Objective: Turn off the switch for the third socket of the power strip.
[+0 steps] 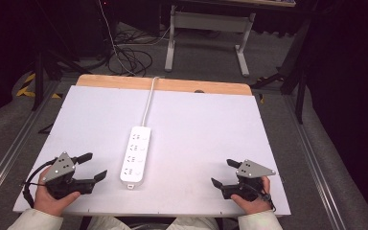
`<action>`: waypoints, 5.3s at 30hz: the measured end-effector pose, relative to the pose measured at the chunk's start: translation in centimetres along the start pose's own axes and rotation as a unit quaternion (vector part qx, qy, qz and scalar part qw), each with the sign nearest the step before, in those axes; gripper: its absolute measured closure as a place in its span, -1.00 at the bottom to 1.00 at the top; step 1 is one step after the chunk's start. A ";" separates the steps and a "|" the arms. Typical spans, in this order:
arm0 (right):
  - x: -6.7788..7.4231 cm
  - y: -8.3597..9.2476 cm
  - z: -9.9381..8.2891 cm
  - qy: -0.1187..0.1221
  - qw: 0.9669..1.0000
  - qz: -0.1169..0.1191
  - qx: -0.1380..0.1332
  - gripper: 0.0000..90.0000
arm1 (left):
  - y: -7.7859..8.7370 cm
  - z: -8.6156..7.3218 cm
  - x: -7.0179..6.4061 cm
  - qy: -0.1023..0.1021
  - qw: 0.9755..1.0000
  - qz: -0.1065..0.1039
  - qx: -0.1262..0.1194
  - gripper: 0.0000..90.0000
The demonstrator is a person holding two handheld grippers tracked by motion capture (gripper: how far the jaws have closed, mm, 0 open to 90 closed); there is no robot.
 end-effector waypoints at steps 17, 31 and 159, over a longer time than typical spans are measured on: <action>-0.1 -0.2 -0.2 0.010 1.000 -0.009 0.006 -0.66 | 0.0 0.0 0.1 -0.005 1.000 0.020 0.008 -0.53; 0.1 -0.3 -0.3 0.013 1.000 -0.008 0.013 -0.65 | 0.4 0.5 0.0 0.017 1.000 0.012 0.014 -0.48; 0.3 -0.8 -0.6 0.024 0.999 0.016 0.023 -0.58 | -11.5 6.9 -3.2 -0.043 0.971 -0.093 0.216 1.00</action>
Point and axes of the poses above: each handheld gripper's, and its own axes: y roughly backward along the jaws, z roughly out of its top, x roughly to its left, the point moved 4 cm from there along -y, roughly forward along the jaws, and after that the axes turned 2 degrees about x, right-handed, at the moved point
